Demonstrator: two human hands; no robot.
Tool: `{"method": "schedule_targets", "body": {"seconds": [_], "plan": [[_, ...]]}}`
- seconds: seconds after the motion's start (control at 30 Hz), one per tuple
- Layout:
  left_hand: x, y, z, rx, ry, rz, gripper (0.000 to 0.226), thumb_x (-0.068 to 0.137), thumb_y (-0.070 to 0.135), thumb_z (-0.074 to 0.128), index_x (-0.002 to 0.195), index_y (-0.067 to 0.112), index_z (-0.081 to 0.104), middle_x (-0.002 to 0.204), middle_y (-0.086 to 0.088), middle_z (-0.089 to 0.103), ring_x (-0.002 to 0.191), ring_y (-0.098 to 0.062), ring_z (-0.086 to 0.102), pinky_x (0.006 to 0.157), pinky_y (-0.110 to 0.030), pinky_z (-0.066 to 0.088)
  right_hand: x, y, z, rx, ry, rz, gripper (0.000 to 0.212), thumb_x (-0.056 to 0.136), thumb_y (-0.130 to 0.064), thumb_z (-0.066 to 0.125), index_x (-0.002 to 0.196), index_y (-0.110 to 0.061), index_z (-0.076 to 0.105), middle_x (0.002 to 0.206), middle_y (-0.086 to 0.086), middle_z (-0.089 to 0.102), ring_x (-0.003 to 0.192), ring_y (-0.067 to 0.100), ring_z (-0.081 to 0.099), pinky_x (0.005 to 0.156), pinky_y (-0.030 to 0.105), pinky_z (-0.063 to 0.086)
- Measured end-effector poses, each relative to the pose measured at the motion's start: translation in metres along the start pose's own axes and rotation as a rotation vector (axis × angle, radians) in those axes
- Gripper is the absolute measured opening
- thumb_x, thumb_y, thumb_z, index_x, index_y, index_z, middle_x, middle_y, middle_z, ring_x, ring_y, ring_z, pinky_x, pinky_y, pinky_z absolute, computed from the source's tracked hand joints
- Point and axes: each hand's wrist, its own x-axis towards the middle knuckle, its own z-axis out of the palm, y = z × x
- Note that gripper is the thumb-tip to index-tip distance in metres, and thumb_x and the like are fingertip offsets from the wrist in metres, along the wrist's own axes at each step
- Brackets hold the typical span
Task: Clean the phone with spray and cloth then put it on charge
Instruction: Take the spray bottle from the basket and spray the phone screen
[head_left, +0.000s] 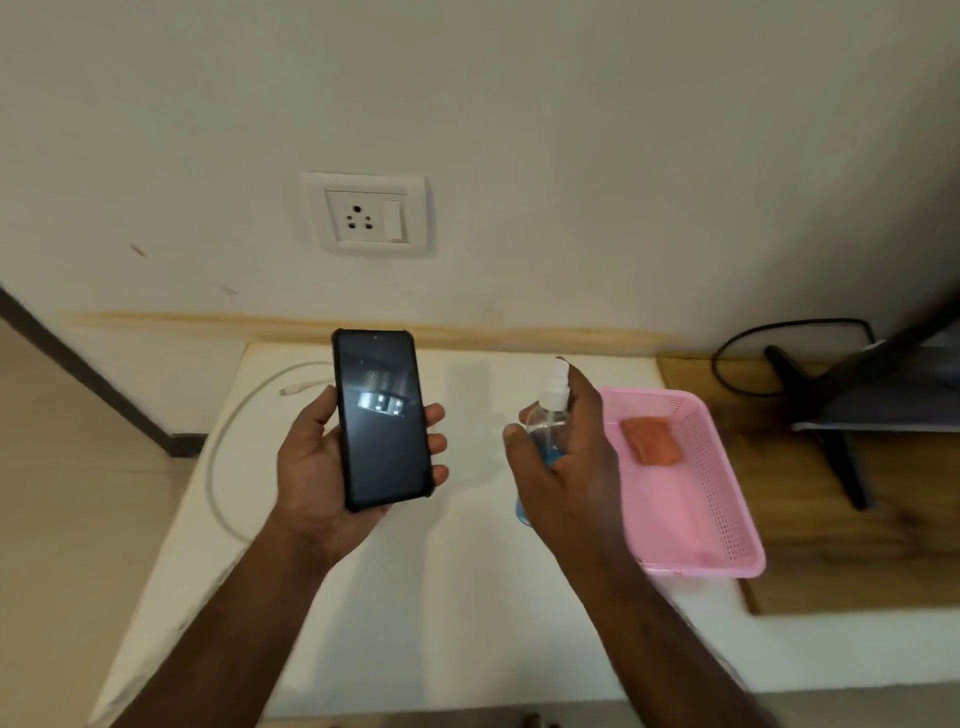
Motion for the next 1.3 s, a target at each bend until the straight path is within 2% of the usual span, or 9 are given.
{"method": "schedule_targets", "body": {"seconds": [0.1,0.17,0.3,0.43,0.67,0.93,1.17,1.23,1.3], "plan": [[0.001,-0.004,0.006,0.021,-0.030,-0.027,0.070,0.093,0.060,0.042,0.140,0.009,0.054,0.139,-0.028,0.054,0.106,-0.043,0.058,0.095,-0.057,0.047,0.004,0.007,0.002,-0.110,0.009,0.051,0.059,0.082,-0.070,0.052,0.132,-0.043,0.036,0.108,-0.023,0.060,0.098,0.005,0.063,0.083,0.024,0.057],[-0.001,-0.007,0.011,0.039,-0.030,-0.036,0.069,0.094,0.060,0.041,0.138,0.010,0.057,0.139,-0.028,0.054,0.106,-0.043,0.060,0.095,-0.057,0.048,0.006,0.010,0.004,-0.204,-0.008,0.062,0.062,0.080,-0.080,0.043,0.127,-0.040,0.037,0.111,-0.013,0.060,0.098,0.012,0.061,0.086,0.035,0.058],[-0.002,-0.010,0.015,0.037,-0.041,-0.042,0.069,0.091,0.062,0.042,0.137,0.013,0.059,0.139,-0.027,0.056,0.106,-0.042,0.063,0.094,-0.056,0.051,0.007,0.014,0.007,-0.269,-0.087,0.116,0.057,0.082,-0.056,0.067,0.128,-0.032,0.044,0.123,-0.005,0.058,0.106,0.014,0.057,0.094,0.042,0.054],[-0.001,-0.014,0.012,0.041,-0.044,-0.064,0.075,0.092,0.070,0.033,0.136,0.015,0.061,0.139,-0.026,0.056,0.107,-0.040,0.064,0.093,-0.056,0.052,0.010,0.016,0.009,-0.311,-0.163,0.170,0.057,0.083,-0.043,0.074,0.131,-0.023,0.049,0.128,0.000,0.057,0.111,0.019,0.057,0.100,0.041,0.050],[-0.001,-0.018,0.015,0.069,-0.021,-0.073,0.075,0.094,0.070,0.029,0.133,0.017,0.063,0.137,-0.024,0.059,0.108,-0.039,0.066,0.089,-0.054,0.055,0.011,0.019,0.012,-0.374,-0.244,0.250,0.059,0.086,-0.042,0.071,0.136,-0.022,0.045,0.136,0.000,0.054,0.119,0.020,0.054,0.104,0.032,0.039],[-0.002,-0.018,0.017,0.068,0.004,-0.079,0.073,0.096,0.069,0.027,0.135,0.018,0.062,0.137,-0.024,0.059,0.110,-0.040,0.066,0.091,-0.055,0.055,0.008,0.022,0.015,-0.290,-0.166,0.242,0.064,0.081,-0.035,0.079,0.134,-0.022,0.045,0.129,0.001,0.056,0.113,0.019,0.056,0.098,0.030,0.043],[-0.003,-0.016,0.014,0.064,0.015,-0.078,0.072,0.097,0.069,0.026,0.136,0.019,0.060,0.138,-0.023,0.058,0.113,-0.041,0.065,0.092,-0.057,0.054,0.011,0.016,-0.016,-0.280,-0.289,0.277,0.112,0.067,-0.035,0.089,0.151,-0.036,0.015,0.156,-0.004,0.032,0.139,0.021,0.037,0.112,0.046,0.037],[-0.002,-0.015,0.013,0.062,0.013,-0.076,0.071,0.097,0.069,0.026,0.136,0.020,0.060,0.138,-0.023,0.059,0.114,-0.041,0.064,0.090,-0.056,0.055,0.019,0.016,-0.041,-0.213,-0.201,0.308,0.105,0.067,-0.032,0.090,0.147,-0.040,0.023,0.145,-0.014,0.041,0.128,0.012,0.046,0.105,0.035,0.043],[-0.002,-0.015,0.013,0.057,0.008,-0.078,0.071,0.097,0.069,0.026,0.137,0.021,0.060,0.139,-0.022,0.058,0.115,-0.042,0.064,0.089,-0.056,0.055,0.030,0.019,-0.065,-0.167,-0.077,0.331,0.079,0.074,-0.033,0.084,0.138,-0.040,0.038,0.128,-0.021,0.051,0.113,0.005,0.054,0.092,0.027,0.047]]}}
